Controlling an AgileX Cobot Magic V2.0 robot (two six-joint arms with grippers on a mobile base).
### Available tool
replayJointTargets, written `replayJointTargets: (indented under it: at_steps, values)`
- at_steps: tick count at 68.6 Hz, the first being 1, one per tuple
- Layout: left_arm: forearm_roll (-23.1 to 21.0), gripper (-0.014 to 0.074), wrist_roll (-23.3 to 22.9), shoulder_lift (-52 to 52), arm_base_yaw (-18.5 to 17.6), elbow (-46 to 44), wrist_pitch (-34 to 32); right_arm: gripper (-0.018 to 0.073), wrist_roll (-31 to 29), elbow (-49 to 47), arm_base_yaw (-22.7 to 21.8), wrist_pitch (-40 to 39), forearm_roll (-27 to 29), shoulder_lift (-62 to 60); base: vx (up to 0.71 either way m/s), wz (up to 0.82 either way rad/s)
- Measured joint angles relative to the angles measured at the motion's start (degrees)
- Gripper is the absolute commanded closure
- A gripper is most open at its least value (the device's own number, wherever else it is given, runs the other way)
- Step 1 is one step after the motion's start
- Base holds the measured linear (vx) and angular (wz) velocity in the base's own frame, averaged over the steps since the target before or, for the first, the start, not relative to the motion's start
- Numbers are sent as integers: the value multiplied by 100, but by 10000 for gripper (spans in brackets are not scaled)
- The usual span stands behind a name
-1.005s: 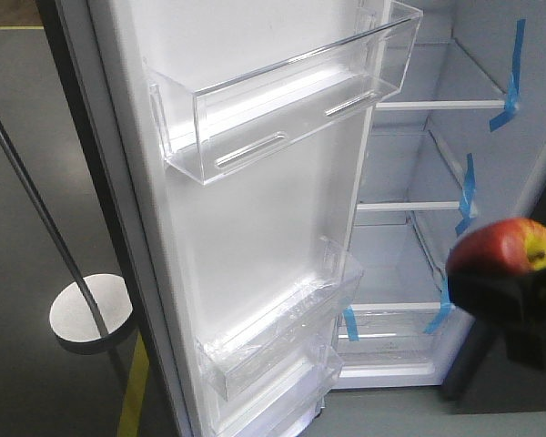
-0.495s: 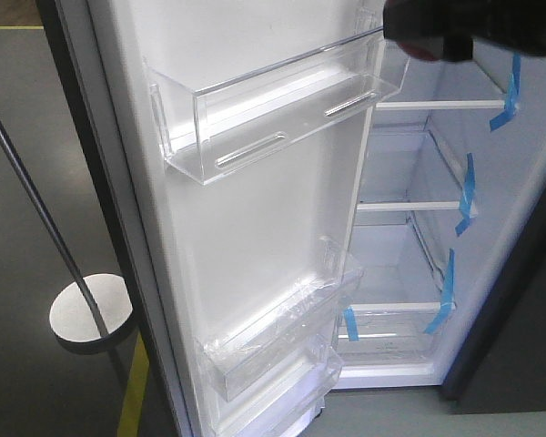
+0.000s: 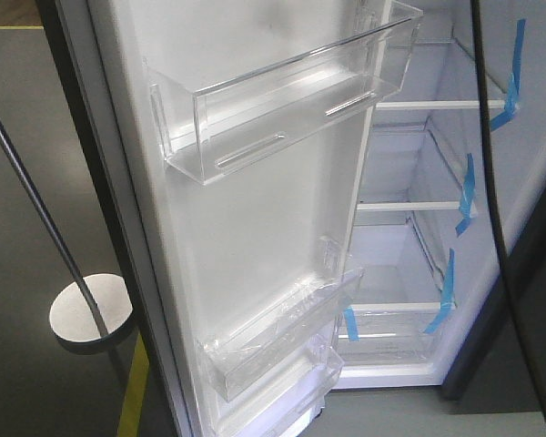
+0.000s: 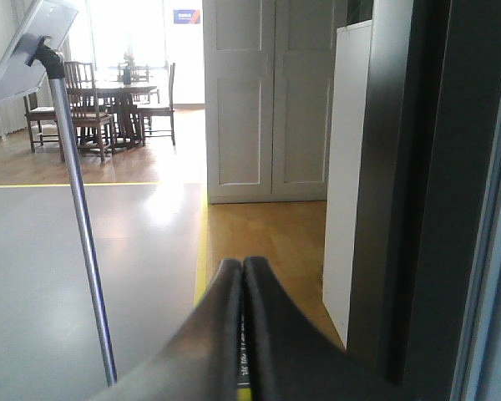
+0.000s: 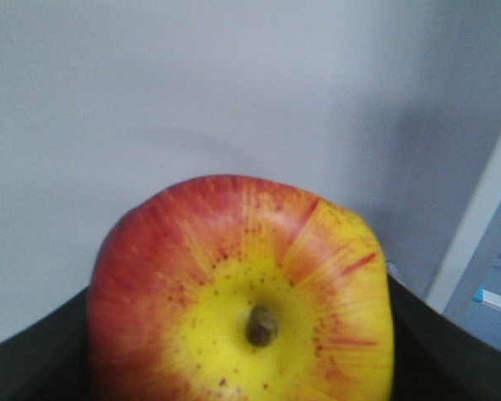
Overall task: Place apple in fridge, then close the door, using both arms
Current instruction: 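Raise the right gripper and move the apple over the top door bin, then lower the apple into the top door bin and open the right gripper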
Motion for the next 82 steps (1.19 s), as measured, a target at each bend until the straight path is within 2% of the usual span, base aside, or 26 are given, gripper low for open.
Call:
replayJointTargets:
  at_steps: [12,19,45,51,64,82]
  values:
    - [0,603,0,0,0,0,0,342,-41,-157,0,7,0,482,0,0]
    - [0,603,0,0,0,0,0,298,-59,-157,0,57,0,649,0,0]
    - [0,603,0,0,0,0,0,-36,-63,-157,0,163,0,747,0,0]
    - [0,603,0,0,0,0,0,-83,-63,-157,0,149,6,747,0,0]
    - [0,603,0,0,0,0,0,-91,-63,-157,0,253,-1,652,0,0]
    - [0,603,0,0,0,0,0,-69,-65,-150,0,1101,12,-90,0,0]
